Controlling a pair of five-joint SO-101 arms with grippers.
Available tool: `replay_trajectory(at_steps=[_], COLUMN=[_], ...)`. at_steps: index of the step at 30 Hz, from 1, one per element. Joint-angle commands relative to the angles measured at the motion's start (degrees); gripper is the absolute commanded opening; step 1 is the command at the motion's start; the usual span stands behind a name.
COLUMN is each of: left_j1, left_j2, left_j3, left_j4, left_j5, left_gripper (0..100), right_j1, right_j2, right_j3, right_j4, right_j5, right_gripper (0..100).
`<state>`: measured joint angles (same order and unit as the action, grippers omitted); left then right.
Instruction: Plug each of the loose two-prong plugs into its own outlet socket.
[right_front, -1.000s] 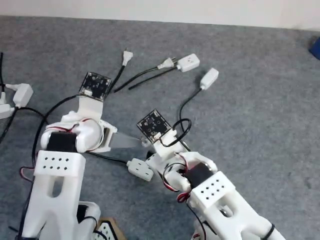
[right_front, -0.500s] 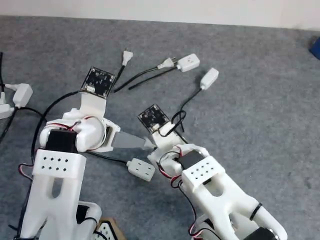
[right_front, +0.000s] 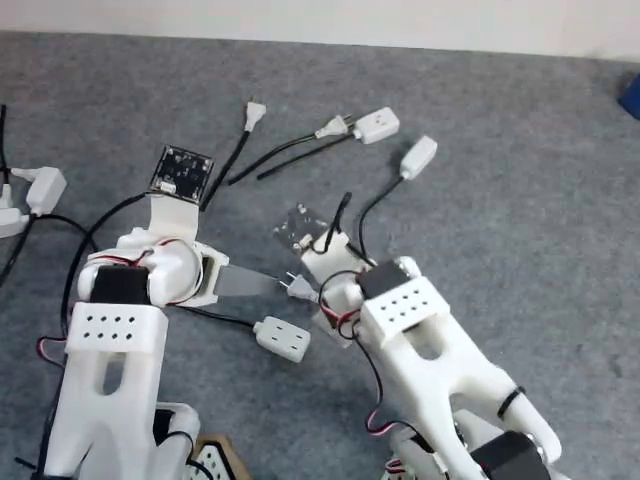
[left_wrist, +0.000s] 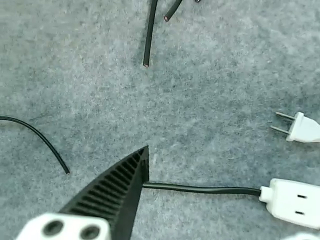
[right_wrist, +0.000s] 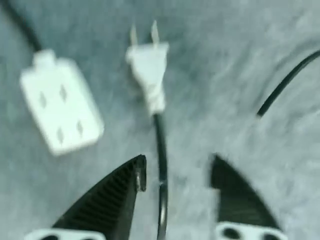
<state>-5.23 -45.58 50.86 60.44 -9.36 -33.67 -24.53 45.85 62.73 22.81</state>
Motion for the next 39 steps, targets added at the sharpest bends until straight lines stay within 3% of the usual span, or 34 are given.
replay_trajectory(at_steps=[1,6,13,19,26,39], left_j1=[-0.5,-1.4,-8.0,-12.2,-12.3,-12.3], left_j2=[-0.1,-0.1,-0.1,-0.1,-0.2,-0.2], left_j3=[-0.2,-0.2,1.5,9.2,10.8,10.9], left_j4=[-1.1,-1.1,-2.3,-11.1,-12.6,-12.4], left_j5=[0.4,0.4,0.4,0.2,-3.2,-3.2], left_gripper=[55,55,55,55,55,55], right_j1=[0.7,-0.1,-6.4,-8.0,-7.3,-5.8], right_j2=[-0.3,0.6,14.1,28.1,38.4,42.3], right_j3=[-7.9,-17.9,-18.8,-29.7,-41.2,-41.9], right_j4=[13.7,19.7,10.9,8.6,11.7,11.2], right_j5=[4.0,10.0,7.9,7.6,7.9,5.5], right_gripper=[38.5,38.6,38.6,38.6,38.6,37.9])
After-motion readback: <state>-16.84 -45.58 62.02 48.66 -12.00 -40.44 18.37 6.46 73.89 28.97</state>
